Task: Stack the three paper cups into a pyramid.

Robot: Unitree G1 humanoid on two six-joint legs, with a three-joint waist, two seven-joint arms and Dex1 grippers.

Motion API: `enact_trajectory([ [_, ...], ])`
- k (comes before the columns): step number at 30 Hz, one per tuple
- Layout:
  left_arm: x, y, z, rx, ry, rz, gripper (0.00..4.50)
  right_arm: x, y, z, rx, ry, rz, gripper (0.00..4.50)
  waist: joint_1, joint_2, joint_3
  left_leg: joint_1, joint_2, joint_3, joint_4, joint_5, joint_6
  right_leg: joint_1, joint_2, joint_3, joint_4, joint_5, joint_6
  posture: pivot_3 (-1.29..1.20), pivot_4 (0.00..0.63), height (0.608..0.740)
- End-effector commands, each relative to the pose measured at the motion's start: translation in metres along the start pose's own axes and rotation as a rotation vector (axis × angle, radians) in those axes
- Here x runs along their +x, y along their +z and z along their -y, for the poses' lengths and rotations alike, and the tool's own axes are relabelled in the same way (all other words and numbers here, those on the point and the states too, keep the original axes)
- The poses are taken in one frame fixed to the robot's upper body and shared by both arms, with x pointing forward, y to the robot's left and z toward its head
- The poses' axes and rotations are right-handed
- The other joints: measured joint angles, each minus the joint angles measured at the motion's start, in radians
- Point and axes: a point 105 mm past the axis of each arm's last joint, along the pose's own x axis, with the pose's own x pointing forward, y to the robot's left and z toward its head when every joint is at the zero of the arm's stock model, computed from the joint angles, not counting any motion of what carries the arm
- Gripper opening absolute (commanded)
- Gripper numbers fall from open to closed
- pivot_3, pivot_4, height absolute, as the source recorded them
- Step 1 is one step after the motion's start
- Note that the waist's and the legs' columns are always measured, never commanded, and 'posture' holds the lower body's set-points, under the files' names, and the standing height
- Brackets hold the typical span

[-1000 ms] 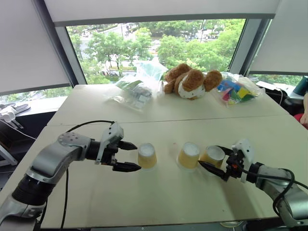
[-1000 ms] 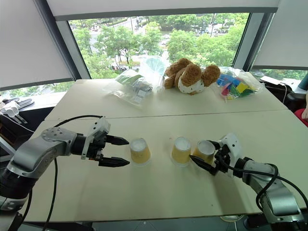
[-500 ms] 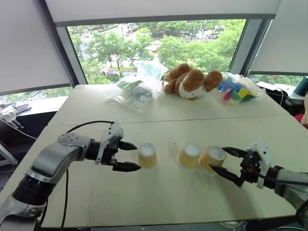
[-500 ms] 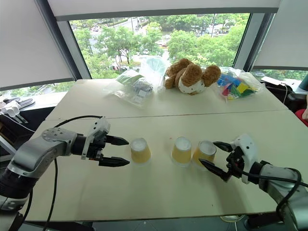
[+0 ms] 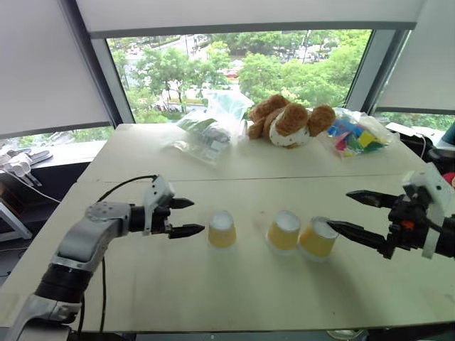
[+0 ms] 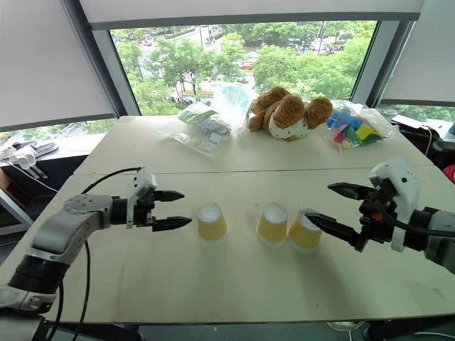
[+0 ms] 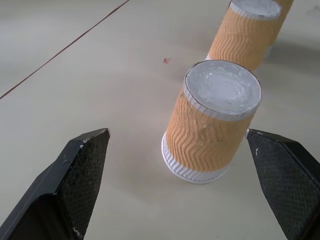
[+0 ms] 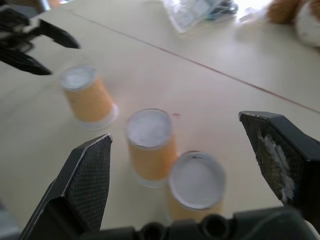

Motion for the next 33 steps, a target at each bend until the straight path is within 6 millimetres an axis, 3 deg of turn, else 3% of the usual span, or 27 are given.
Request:
enact_trajectory([
  [1,0.012,0.009,0.002,0.078,-0.060,0.027,4.50,0.010,0.005,-0.019,0.005,0.090,0.003,4.44,-0.001,-0.001,0.000,0.000,0.000,0.000,0.001,0.000,0.000,0.000,0.000,0.000,0.000,0.000,0.000,0.00,0.150,0.740],
  [8,0.030,0.018,0.011,0.109,-0.176,0.067,4.50,0.022,0.000,-0.034,0.042,0.150,-0.004,4.44,-0.004,-0.001,0.000,-0.003,0.000,0.000,0.002,0.000,0.000,-0.002,0.000,0.000,0.001,0.000,0.000,0.00,0.150,0.740],
  [22,0.059,0.018,0.019,0.142,-0.269,0.095,4.50,0.026,-0.007,-0.033,0.043,0.113,-0.009,4.44,-0.004,-0.001,0.000,-0.003,0.000,0.000,0.003,0.000,0.000,-0.002,0.000,-0.001,0.001,0.000,0.000,0.00,0.150,0.740],
  [25,0.062,0.018,0.019,0.143,-0.274,0.107,3.64,0.026,-0.006,-0.031,0.041,0.104,-0.007,4.50,-0.004,-0.001,0.000,-0.003,0.000,0.000,0.003,0.000,0.000,-0.002,0.000,-0.001,0.001,0.000,0.000,0.00,0.150,0.740],
  [28,0.063,0.021,0.017,0.140,-0.268,0.128,2.19,0.025,-0.007,-0.031,0.041,0.097,-0.002,4.50,-0.002,-0.001,0.000,-0.003,0.000,0.000,0.003,0.000,0.000,-0.002,0.000,-0.001,0.001,0.000,0.000,0.00,0.150,0.740],
  [33,0.058,0.033,0.009,0.131,-0.263,0.141,2.10,0.025,-0.009,-0.031,0.050,0.090,-0.007,4.50,-0.003,-0.001,0.000,-0.004,-0.001,0.000,0.003,0.000,0.000,-0.002,0.000,-0.001,0.001,0.000,0.000,0.00,0.150,0.740],
])
